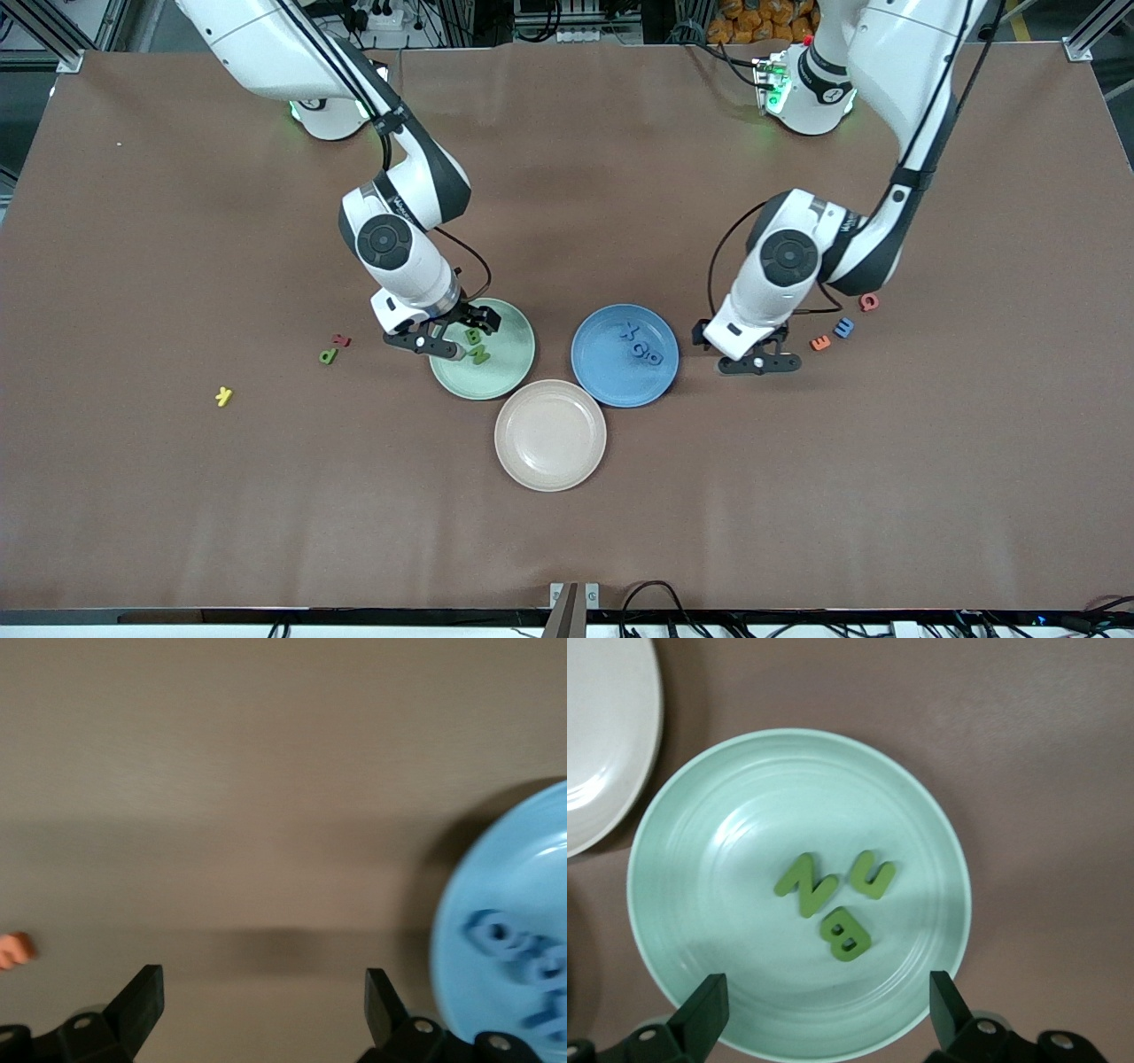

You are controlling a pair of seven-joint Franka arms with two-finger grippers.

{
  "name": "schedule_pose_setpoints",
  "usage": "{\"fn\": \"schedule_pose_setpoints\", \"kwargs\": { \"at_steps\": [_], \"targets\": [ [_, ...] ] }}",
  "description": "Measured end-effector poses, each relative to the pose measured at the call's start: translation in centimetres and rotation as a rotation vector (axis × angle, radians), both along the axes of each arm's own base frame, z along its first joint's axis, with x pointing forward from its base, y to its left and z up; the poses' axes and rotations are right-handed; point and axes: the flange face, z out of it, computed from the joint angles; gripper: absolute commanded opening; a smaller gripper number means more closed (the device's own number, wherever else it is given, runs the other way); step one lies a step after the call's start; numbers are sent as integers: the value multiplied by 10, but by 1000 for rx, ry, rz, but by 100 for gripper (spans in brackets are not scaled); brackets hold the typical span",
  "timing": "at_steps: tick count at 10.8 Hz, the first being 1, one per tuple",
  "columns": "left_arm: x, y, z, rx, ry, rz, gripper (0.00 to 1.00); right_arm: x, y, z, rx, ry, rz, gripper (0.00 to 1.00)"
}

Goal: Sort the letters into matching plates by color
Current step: 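Move both grippers back toward the green p and the blue E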

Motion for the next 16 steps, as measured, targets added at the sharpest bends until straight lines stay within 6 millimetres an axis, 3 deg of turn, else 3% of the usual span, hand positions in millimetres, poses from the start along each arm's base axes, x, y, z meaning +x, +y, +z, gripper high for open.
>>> {"fn": "schedule_pose_setpoints", "kwargs": {
  "at_steps": [2,5,11,13,16],
  "targets": [
    [6,43,5,11,11,-100,100,12,-23,-1,-17,3,-27,100],
    [5,98,8,24,36,-254,100,42,-91,-4,-49,7,-102,100],
    [-11,208,-20,13,63,-589,100,74,-207,-9,-55,15,-116,100],
    [-29,225,-39,5,42,-655,100,76,-233,-13,-77,19,-99,100],
    [-40,229,-49,-1,55,-769,100,68,-253,-26,-131,38,-68,100]
  ]
}}
